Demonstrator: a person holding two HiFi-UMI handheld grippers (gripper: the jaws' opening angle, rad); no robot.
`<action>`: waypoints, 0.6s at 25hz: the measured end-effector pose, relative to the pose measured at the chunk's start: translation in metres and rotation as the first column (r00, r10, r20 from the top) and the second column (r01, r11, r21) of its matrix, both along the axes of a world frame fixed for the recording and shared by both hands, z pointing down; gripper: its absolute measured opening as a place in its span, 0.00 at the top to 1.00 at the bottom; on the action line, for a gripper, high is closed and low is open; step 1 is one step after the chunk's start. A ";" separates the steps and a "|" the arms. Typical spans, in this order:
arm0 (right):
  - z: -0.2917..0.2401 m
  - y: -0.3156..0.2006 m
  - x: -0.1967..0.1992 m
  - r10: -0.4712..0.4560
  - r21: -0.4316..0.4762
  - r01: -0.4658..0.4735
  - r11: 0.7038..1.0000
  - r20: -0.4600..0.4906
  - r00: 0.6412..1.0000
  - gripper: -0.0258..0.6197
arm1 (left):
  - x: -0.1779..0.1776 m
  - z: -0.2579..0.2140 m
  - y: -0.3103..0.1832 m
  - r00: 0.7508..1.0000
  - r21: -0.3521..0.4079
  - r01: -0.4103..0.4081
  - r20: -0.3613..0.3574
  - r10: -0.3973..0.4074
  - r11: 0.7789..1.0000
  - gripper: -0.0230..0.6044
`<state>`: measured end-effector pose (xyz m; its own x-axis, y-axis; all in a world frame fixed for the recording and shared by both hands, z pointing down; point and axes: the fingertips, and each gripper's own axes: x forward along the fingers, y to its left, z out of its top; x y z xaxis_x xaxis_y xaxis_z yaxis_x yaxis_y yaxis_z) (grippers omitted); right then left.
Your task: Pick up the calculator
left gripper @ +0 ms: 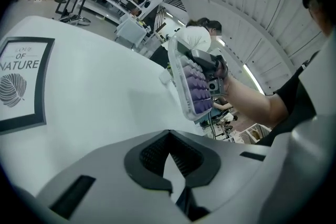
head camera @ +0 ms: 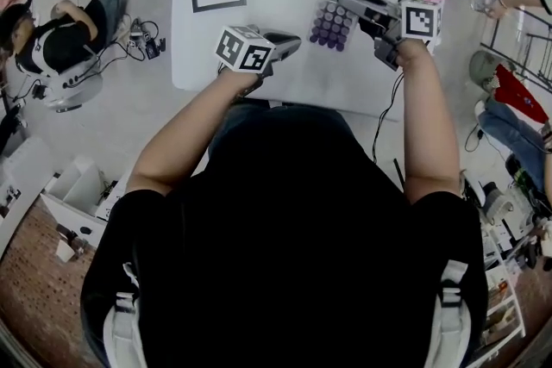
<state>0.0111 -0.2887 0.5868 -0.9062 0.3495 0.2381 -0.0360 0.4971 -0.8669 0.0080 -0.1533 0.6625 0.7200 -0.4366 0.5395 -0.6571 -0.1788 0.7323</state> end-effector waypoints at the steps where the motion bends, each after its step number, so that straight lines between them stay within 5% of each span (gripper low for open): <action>1: -0.006 0.000 -0.001 0.002 0.009 -0.002 1.000 0.004 1.000 0.78 | -0.003 -0.004 -0.001 1.000 0.008 0.000 0.004 0.000 1.000 0.94; 15: -0.055 0.007 -0.005 0.117 0.009 -0.118 0.993 0.057 0.991 0.78 | -0.061 -0.061 -0.005 0.998 0.122 -0.011 0.067 0.003 0.992 0.94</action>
<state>0.0056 -0.2819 0.5318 -0.9530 0.2369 0.1889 -0.0459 0.5033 -0.8629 -0.0530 -0.1579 0.6017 0.6875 -0.4976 0.5289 -0.7019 -0.2689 0.6595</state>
